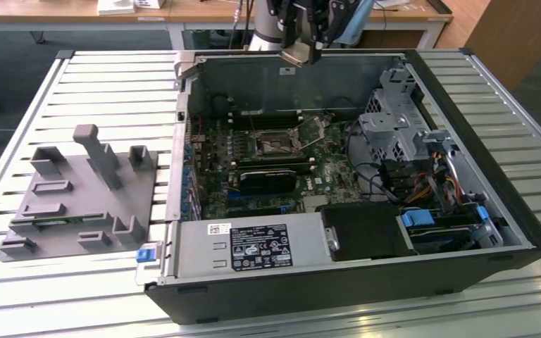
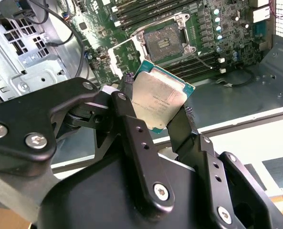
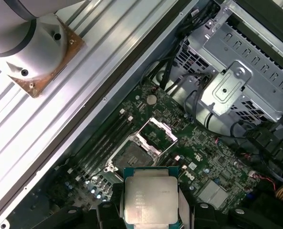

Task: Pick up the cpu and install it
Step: 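Place the cpu into insertion slot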

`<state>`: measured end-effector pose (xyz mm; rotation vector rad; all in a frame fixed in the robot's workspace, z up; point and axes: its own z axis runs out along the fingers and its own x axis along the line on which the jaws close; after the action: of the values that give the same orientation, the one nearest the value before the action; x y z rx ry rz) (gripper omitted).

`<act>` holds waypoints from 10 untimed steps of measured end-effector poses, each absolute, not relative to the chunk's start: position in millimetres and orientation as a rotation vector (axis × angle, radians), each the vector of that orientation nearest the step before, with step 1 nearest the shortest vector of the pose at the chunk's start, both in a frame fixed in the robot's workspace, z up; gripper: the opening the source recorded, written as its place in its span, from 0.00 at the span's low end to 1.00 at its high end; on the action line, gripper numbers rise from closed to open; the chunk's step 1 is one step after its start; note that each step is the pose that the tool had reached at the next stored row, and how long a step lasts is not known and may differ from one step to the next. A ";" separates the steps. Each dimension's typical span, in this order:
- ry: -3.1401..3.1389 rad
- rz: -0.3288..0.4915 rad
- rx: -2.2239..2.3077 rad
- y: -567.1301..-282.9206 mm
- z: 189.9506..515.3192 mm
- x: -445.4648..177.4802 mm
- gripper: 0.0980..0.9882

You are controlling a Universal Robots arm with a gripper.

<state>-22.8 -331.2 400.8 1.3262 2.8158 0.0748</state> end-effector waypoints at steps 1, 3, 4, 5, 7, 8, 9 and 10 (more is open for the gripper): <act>2.812 0.075 1.335 -331.2 400.8 -22.8 0.49; 2.800 0.074 1.358 -331.2 400.6 -22.8 0.49; 2.792 0.073 1.373 -331.2 400.6 -22.8 0.49; 2.783 0.073 1.391 -331.2 400.5 -22.8 0.49; 2.763 0.072 1.427 -331.2 400.2 -22.8 0.49; 2.751 0.071 1.451 -331.2 400.0 -22.8 0.49; 2.739 0.071 1.471 -331.1 399.7 -22.8 0.49; 2.728 0.071 1.491 -331.1 399.4 -22.8 0.49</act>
<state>-22.8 -331.1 399.4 1.4907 2.7284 0.0707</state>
